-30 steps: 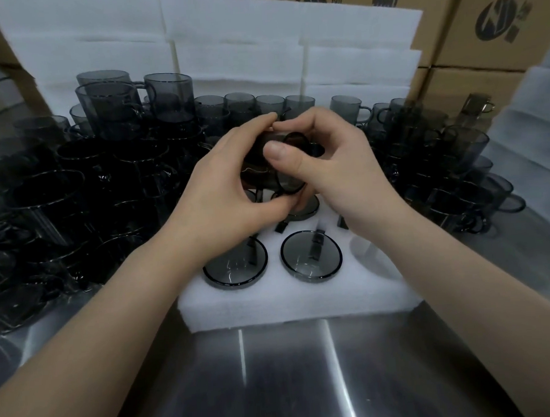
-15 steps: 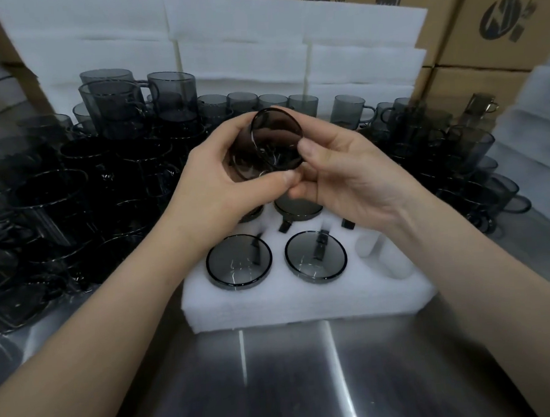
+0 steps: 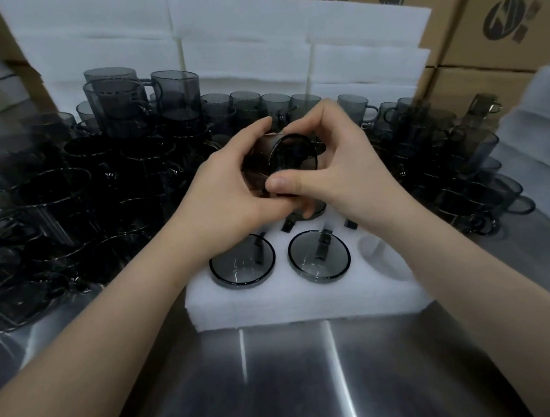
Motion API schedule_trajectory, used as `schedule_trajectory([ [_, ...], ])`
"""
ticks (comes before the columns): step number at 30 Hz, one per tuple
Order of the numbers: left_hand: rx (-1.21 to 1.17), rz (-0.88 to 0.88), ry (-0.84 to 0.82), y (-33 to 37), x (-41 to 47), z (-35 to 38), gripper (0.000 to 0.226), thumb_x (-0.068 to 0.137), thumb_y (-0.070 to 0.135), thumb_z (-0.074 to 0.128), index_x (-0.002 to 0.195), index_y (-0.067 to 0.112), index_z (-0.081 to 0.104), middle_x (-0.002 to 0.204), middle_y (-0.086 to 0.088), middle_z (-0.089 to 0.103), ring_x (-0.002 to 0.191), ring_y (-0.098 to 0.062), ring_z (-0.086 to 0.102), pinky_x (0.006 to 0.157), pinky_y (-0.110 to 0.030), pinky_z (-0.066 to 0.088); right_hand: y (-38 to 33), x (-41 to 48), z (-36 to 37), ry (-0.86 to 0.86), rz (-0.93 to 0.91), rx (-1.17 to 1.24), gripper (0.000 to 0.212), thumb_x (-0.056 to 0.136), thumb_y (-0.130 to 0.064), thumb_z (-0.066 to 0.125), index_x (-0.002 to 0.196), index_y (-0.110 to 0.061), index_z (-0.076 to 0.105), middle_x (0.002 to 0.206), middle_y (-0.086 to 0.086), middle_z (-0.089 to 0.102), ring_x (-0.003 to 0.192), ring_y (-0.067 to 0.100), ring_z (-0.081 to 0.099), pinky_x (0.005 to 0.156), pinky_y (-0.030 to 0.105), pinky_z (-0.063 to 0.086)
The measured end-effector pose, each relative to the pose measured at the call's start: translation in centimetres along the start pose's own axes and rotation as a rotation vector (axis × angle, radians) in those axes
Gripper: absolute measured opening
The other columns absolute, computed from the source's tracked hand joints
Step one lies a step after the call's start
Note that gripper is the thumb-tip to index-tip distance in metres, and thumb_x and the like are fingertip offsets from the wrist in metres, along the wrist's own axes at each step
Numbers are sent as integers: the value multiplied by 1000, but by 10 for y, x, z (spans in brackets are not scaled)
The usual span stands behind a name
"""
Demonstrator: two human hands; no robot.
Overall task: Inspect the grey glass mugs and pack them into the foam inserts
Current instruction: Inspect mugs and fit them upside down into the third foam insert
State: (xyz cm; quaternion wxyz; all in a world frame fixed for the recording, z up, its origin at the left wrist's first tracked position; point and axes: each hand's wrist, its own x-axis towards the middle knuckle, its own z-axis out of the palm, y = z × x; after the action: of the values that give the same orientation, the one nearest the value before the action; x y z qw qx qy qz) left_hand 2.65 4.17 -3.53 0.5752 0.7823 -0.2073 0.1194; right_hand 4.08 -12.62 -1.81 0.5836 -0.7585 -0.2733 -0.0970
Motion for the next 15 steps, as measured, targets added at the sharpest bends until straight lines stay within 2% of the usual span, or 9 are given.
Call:
schedule_trajectory([
  [3, 30, 17, -6, 2, -1, 1, 95, 53, 40, 80, 140, 28, 46, 120, 9, 64, 110, -10, 64, 100, -40, 50, -1, 0, 4, 83, -22, 6, 29, 73, -29, 78, 83, -26, 51, 87, -9, 65, 55, 37, 63, 37, 38, 49],
  [5, 59, 41, -7, 4, -2, 2, 87, 56, 39, 79, 136, 26, 49, 118, 10, 65, 110, -9, 64, 99, -40, 50, -1, 0, 4, 99, -14, 80, 20, 86, -28, 67, 79, -22, 50, 74, -8, 64, 43, 35, 56, 33, 36, 46],
  [6, 61, 51, -5, 4, -2, 2, 84, 57, 38, 78, 134, 25, 50, 117, 9, 65, 111, -10, 63, 99, -41, 50, -1, -1, 3, 92, 3, 127, 20, 91, -28, 62, 79, -19, 49, 71, -6, 64, 39, 32, 55, 32, 33, 45],
  [8, 60, 79, 5, 4, -2, 2, 77, 60, 34, 78, 131, 23, 51, 116, 8, 65, 112, -11, 62, 100, -41, 49, -1, -1, 1, 69, 57, 235, 18, 98, -27, 52, 84, -15, 53, 76, 1, 64, 39, 30, 55, 35, 30, 46],
  [11, 25, 108, 25, 3, -1, 0, 70, 65, 27, 79, 128, 23, 49, 119, 8, 63, 115, -12, 60, 103, -41, 47, -2, 1, -1, 5, 161, 387, 25, 104, -27, 41, 103, -14, 62, 96, 11, 64, 58, 31, 59, 44, 32, 51],
  [15, -23, 162, -10, 3, -2, -1, 63, 73, 33, 74, 129, 29, 46, 125, 14, 58, 120, -7, 56, 102, -30, 46, -1, 4, -6, -205, 310, 546, 38, 102, -36, 40, 126, -13, 59, 111, 14, 65, 93, 37, 57, 67, 40, 57],
])
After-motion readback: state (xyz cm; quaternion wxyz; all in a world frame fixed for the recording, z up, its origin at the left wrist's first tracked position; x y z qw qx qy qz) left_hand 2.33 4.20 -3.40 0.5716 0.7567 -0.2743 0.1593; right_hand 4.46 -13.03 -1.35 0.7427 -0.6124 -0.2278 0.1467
